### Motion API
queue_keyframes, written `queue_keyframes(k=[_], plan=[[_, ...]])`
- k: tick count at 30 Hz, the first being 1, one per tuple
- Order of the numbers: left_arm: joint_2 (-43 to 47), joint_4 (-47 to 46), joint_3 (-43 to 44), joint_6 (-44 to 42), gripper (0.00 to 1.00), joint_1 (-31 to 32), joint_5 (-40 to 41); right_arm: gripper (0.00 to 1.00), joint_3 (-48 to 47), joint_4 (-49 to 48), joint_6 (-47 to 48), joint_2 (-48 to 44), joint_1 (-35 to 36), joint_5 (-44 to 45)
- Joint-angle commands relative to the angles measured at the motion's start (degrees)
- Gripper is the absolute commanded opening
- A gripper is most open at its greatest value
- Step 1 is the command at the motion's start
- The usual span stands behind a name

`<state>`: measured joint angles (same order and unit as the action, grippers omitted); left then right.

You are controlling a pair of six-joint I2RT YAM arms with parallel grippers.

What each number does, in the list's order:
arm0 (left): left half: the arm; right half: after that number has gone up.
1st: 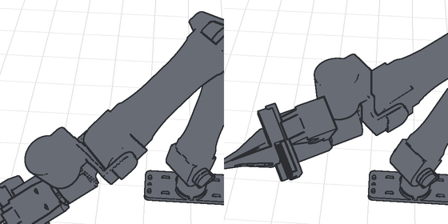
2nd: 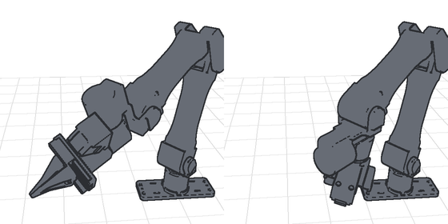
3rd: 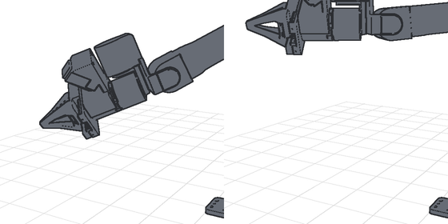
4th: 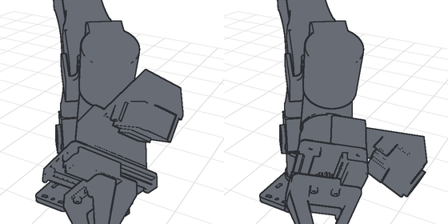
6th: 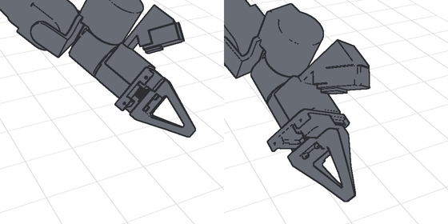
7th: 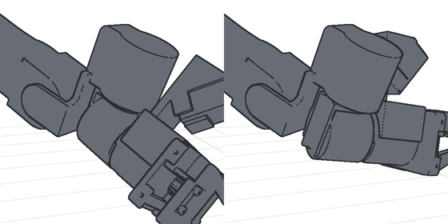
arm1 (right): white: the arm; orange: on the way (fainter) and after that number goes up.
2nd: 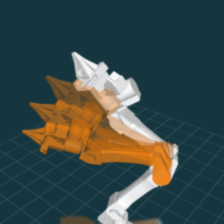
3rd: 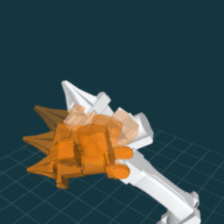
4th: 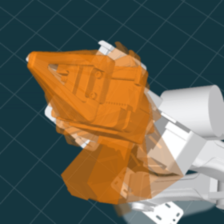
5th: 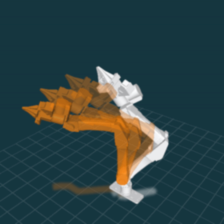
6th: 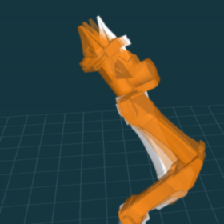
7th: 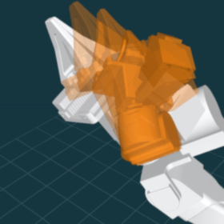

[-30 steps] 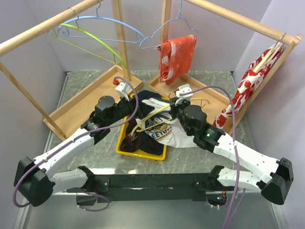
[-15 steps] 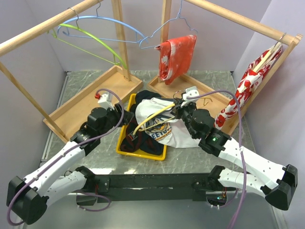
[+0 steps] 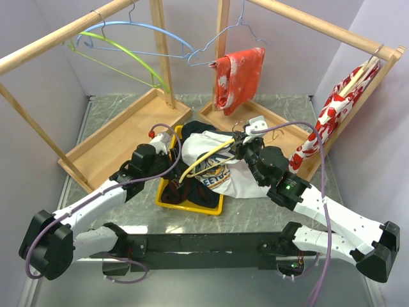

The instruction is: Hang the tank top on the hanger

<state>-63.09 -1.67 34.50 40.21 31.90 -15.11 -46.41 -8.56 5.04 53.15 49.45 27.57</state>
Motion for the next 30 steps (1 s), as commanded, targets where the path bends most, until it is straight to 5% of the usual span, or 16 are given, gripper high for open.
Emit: queue_keyframes(k=[1, 15, 20, 25, 30], plan=[[-1.2, -7.5, 0.8, 0.5, 0.59, 1.0, -3.8, 0.0, -1.5, -3.7, 0.9, -1.6, -0.3, 0.7], [-8.2, -10.6, 3.0, 1.2, 0.51, 6.9, 5.5, 0.0, -2.2, -3.3, 0.1, -1.5, -0.3, 1.1], [-7.3, -10.0, 3.3, 2.4, 0.34, 7.4, 11.7, 0.0, -2.4, -3.5, 0.1, -0.8, -0.3, 2.7], [-3.7, -8.3, 2.9, 2.7, 0.04, 7.4, 16.6, 0.0, -2.7, -4.4, 0.8, 0.0, -0.3, 6.6], [1.5, -4.0, 2.9, 2.1, 0.01, 7.1, 21.4, 0.0, -4.6, -6.5, 2.8, 3.2, -0.3, 12.4]])
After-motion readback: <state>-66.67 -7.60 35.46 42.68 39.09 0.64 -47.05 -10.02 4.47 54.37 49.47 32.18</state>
